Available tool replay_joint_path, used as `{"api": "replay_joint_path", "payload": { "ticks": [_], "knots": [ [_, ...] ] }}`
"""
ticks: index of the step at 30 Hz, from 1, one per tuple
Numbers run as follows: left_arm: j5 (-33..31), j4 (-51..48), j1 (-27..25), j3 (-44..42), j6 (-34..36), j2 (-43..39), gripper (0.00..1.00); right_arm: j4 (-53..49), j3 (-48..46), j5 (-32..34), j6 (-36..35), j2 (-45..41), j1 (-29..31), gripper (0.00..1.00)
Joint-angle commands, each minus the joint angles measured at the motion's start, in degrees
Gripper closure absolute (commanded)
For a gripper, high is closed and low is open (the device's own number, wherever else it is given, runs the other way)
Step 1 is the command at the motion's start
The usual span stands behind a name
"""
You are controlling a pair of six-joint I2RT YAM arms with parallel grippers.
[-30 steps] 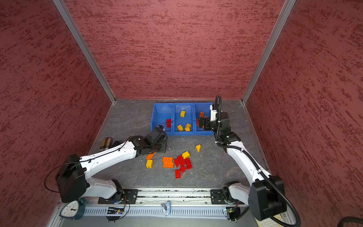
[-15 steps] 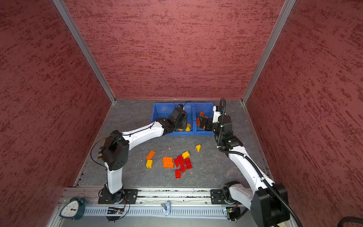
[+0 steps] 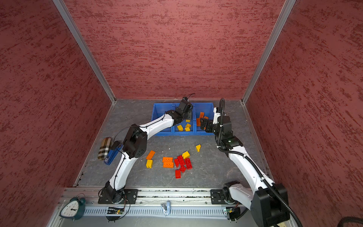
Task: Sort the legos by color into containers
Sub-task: 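Carry the yellow brick to the middle compartment and release it with the left gripper, then lower the right gripper onto a yellow brick on the table and grasp it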
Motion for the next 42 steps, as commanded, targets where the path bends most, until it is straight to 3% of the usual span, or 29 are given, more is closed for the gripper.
{"api": "replay_joint_path", "payload": {
  "ticks": [1,7,12,14,19,26,32,42],
  "knots": [
    [0.1,-1.1,-0.9,1.0,0.8,-1.6,0.39,-2.8,1.0,2.5,2.3,0.6,0.0,0.01],
    [2.8,3.5,-1.6,-6.6,0.2,-7.7,0.27,-1.1,-4.0,-1.1,4.1,-0.8,0.0,0.01],
    [9.0,12.3,-2.2,-17.6,0.1,-16.1,0.06,-4.1,-9.6,-14.3,0.7,-3.5,0.0,0.04],
    [9.0,14.3,-2.5,-21.0,-0.1,-18.7,0.00,-4.1,-12.0,-16.4,0.3,-4.8,0.9,0.05],
    [7.0,14.8,-2.3,-26.6,-1.6,-23.1,0.01,-6.2,-14.3,-11.6,0.5,-4.7,4.2,0.10],
    [3.7,12.6,-1.6,-31.7,-1.6,-26.6,0.01,-10.7,-10.0,-2.4,0.6,6.5,9.3,0.15],
    [14.9,11.7,-0.1,-31.9,-2.0,-24.7,0.00,-12.0,-6.3,1.9,1.5,15.0,12.3,0.20],
    [15.5,8.8,1.3,-30.5,-5.1,-20.8,0.00,-12.3,-3.3,7.6,3.0,23.4,15.1,0.34]
  ]
}}
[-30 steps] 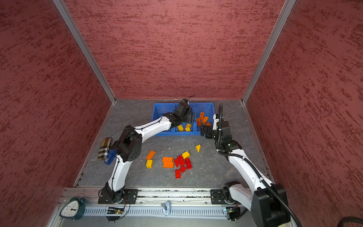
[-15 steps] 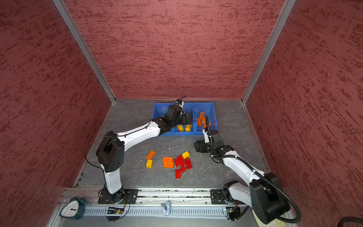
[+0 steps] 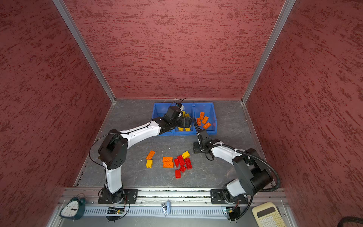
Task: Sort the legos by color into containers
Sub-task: 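Lower the right gripper onto a yellow brick on the table and grasp it, then carry the yellow brick over the bin with the right gripper while the left gripper returns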
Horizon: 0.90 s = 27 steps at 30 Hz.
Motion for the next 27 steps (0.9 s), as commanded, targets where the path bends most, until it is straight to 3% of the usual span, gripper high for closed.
{"api": "replay_joint_path", "payload": {
  "ticks": [1,7,13,20,23,27],
  "knots": [
    [1.2,-2.0,1.0,0.9,-1.6,1.5,0.01,-1.2,2.3,4.4,1.4,1.8,0.8,0.36],
    [0.3,-3.6,1.7,-0.4,-2.1,1.2,0.00,-1.6,3.5,7.0,1.3,2.7,2.2,0.51],
    [-0.6,-4.6,2.5,-0.9,-2.3,1.0,0.00,-1.8,4.2,5.2,-0.7,-1.5,2.8,0.64],
    [0.3,-5.1,2.9,0.0,-0.7,0.3,0.01,7.5,4.2,-4.7,-3.5,-8.7,3.1,0.66],
    [1.3,-5.7,3.1,1.0,-0.1,-0.1,0.00,11.3,6.0,-4.5,-3.3,-7.5,3.1,0.66],
    [7.5,-3.8,3.1,0.6,-0.8,-2.7,0.01,14.4,10.5,-2.8,-3.4,-3.3,3.1,0.66]
  ]
}}
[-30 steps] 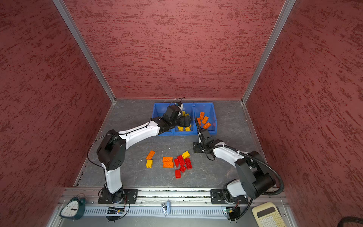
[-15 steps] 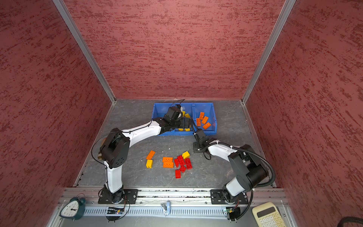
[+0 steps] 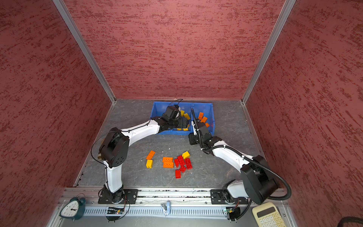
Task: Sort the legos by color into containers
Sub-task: 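Carry the yellow brick over the bin with the right gripper while the left gripper returns, then release the yellow brick with the right gripper while the left grasps an orange brick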
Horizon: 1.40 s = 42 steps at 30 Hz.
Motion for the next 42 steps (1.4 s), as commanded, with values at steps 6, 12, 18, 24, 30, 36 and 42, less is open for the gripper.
{"api": "replay_joint_path", "payload": {
  "ticks": [6,12,18,24,30,36,42],
  "knots": [
    [-2.5,-2.3,0.3,-5.7,-3.5,-14.3,0.00,9.0,10.7,-0.4,-1.4,11.0,0.3,0.66],
    [-16.3,-10.4,0.6,-18.2,-7.2,-27.2,0.00,8.9,19.0,6.2,-2.3,20.1,0.3,0.65],
    [-21.4,-23.0,1.0,-26.4,-12.6,-35.7,0.00,4.6,29.3,10.8,-3.4,28.3,0.3,0.48],
    [-21.3,-30.0,1.2,-32.7,-16.3,-41.1,0.01,4.9,28.4,5.4,-4.3,26.4,0.2,0.32],
    [-13.2,-29.2,2.4,-36.1,-11.1,-38.7,0.02,6.9,20.1,4.0,-2.5,20.0,0.4,0.01],
    [-7.4,-28.3,4.0,-35.6,-5.8,-30.7,0.15,12.5,11.1,4.6,2.7,14.9,0.4,0.01],
    [-4.8,-26.3,4.6,-35.9,-4.7,-25.0,0.31,14.0,9.3,5.0,2.9,12.6,0.4,0.01]
  ]
}}
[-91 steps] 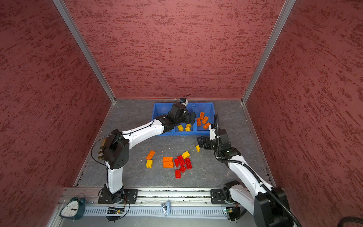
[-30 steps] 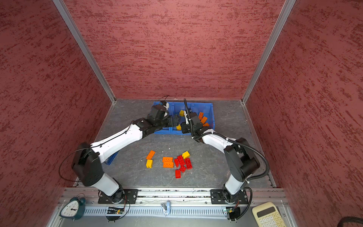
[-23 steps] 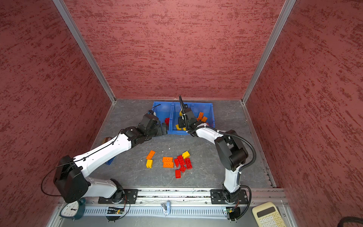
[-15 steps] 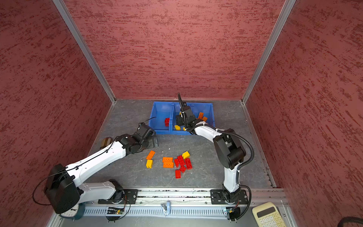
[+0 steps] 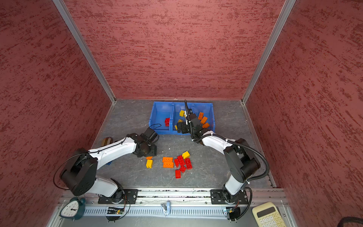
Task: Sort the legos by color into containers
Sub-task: 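Release the yellow brick with the right gripper while the left grasps an orange brick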
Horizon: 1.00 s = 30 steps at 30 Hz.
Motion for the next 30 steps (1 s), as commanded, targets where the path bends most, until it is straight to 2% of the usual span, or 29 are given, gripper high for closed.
{"api": "replay_joint_path", "payload": {
  "ticks": [1,8,17,23,30],
  "knots": [
    [2.7,2.4,0.4,-0.5,1.7,2.0,0.32,2.6,-1.0,0.8,0.8,-2.1,-0.1,0.01],
    [3.1,5.1,0.5,-1.1,1.7,6.2,0.37,2.8,-1.3,1.6,0.1,-3.4,-0.1,0.01],
    [2.2,7.4,0.4,-0.7,1.9,9.1,0.50,5.6,-2.8,1.8,0.1,-6.1,-0.2,0.01],
    [2.6,8.9,-0.7,2.8,1.2,10.8,0.63,6.3,-4.7,2.7,-0.6,-8.9,-0.1,0.01],
    [2.9,10.2,-4.5,9.4,0.0,14.6,0.69,5.2,-8.2,4.0,-2.2,-12.7,-0.2,0.01]
  ]
}}
